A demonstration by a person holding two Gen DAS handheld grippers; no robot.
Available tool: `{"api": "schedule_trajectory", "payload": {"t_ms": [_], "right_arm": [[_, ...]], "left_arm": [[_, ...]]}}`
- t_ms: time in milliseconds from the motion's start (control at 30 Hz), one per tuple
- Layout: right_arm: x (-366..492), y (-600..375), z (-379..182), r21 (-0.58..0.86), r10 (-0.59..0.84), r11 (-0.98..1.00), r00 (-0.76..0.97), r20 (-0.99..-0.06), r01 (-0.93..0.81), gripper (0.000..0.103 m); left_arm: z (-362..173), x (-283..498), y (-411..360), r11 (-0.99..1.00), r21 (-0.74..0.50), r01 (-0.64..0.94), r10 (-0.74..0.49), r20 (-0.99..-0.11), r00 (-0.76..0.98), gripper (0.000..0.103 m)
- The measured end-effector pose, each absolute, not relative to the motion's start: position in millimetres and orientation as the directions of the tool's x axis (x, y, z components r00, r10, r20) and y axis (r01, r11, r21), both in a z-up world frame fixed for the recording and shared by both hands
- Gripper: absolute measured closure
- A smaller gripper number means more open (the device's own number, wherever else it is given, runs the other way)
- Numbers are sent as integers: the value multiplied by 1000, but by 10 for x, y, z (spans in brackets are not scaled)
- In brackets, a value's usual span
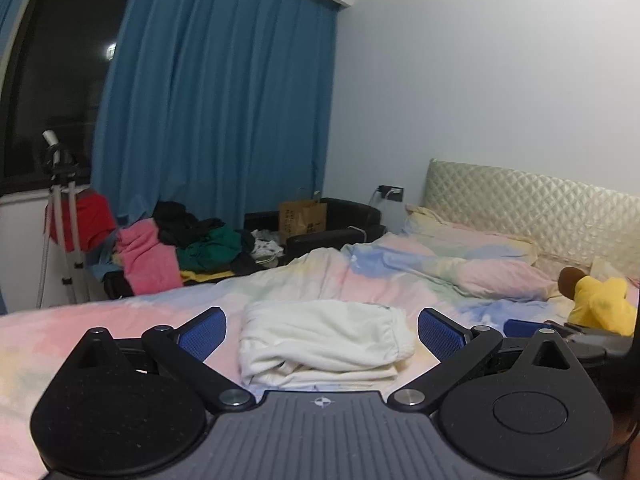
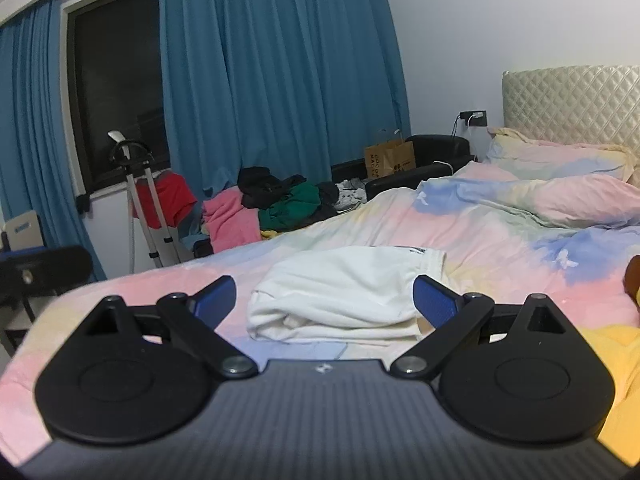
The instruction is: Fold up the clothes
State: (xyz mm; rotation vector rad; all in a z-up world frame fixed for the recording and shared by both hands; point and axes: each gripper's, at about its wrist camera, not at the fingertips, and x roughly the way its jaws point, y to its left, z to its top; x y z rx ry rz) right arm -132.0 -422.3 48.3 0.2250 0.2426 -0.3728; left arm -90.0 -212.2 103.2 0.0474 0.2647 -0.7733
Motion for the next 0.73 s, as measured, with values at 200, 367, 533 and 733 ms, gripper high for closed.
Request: {"api": "schedule_trajectory", "payload": {"t_ms": [200, 367, 533, 733], "right_arm": [[-1340, -4086, 213, 127, -386, 893, 880, -276, 431, 6], [-1362, -4035, 186, 126, -415, 882, 874, -254, 455, 6], [-1277, -3972, 133, 75, -424, 884, 858, -292, 462, 6], [-1248, -3981, 109, 76, -424, 880, 849, -317, 468, 6]], "left_arm": [[752, -810, -2058, 744, -68, 665, -654, -281, 702, 0], [563, -735, -2126, 758, -56, 650, -631, -314, 709, 0], [444, -640, -2155, 765, -56, 642, -619, -343, 707, 0], [405, -569, -2138, 764, -69, 641, -619, -357, 700, 0]]}}
